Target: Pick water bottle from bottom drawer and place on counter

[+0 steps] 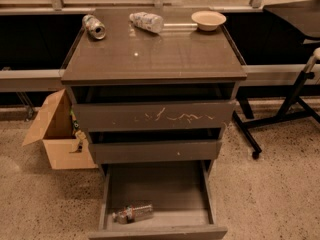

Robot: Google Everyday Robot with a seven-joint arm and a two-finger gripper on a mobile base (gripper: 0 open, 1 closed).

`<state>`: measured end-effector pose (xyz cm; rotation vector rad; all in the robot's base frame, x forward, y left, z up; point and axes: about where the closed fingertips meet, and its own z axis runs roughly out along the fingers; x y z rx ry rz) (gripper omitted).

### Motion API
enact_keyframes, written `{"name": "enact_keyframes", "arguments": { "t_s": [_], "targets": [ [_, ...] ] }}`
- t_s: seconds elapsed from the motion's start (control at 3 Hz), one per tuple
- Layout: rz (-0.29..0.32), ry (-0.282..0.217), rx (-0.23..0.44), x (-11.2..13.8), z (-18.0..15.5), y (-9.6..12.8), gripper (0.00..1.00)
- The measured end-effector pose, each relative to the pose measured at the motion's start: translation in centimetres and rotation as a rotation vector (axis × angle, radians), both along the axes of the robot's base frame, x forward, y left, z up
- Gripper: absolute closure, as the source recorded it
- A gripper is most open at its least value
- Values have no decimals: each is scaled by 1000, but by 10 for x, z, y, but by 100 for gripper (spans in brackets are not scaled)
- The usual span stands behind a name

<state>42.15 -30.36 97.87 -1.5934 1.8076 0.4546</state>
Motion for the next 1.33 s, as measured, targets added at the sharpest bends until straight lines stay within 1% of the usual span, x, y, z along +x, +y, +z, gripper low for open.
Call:
{"name": "enact_keyframes", "arguments": {
  "t_s": [0.33,0.67,1.0,1.33],
  "targets": [
    [99,85,86,-5,-51,33,0],
    [165,171,152,-16,-102,67,0],
    [163,167,151,-15,-101,67,0],
    [168,213,156,2,-140,87,0]
  ]
}}
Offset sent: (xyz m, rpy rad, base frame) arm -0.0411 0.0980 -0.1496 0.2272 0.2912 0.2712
